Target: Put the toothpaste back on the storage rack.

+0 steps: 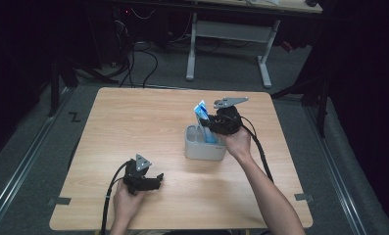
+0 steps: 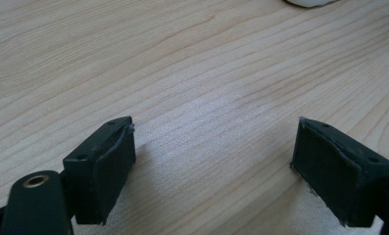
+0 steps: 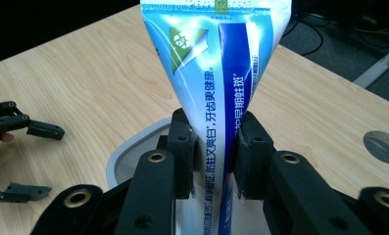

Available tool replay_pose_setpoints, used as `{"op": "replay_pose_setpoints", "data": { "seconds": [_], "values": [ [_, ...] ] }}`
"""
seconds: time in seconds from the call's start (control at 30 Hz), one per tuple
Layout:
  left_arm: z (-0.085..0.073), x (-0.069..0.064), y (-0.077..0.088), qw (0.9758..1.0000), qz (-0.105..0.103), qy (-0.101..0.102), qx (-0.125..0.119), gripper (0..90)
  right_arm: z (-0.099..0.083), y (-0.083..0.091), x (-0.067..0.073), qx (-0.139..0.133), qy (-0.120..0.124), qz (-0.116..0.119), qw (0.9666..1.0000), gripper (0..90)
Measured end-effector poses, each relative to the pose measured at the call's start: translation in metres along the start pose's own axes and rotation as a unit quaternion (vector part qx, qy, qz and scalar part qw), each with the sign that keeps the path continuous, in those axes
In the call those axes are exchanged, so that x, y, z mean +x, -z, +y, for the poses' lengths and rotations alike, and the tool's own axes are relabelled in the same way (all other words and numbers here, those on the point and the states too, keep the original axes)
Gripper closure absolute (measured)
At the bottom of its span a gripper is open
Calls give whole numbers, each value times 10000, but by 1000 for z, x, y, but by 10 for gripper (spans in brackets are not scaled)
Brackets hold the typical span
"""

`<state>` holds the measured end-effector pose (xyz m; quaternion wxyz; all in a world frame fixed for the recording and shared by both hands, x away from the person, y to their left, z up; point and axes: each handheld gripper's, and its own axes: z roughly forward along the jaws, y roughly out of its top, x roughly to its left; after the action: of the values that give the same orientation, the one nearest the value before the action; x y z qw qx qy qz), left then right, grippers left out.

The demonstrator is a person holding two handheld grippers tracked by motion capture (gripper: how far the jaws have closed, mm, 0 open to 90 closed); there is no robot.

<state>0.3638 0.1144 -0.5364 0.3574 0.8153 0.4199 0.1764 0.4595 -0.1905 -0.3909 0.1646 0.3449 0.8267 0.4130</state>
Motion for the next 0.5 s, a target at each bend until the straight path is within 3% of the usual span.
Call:
{"op": "replay_pose_setpoints", "data": {
  "seconds": [0.5],
  "values": [
    [0, 0, 0, 10000, 0, 4, -5, 164, -14, -12, 0, 245, -11, 0, 9997, 719]
  ]
}}
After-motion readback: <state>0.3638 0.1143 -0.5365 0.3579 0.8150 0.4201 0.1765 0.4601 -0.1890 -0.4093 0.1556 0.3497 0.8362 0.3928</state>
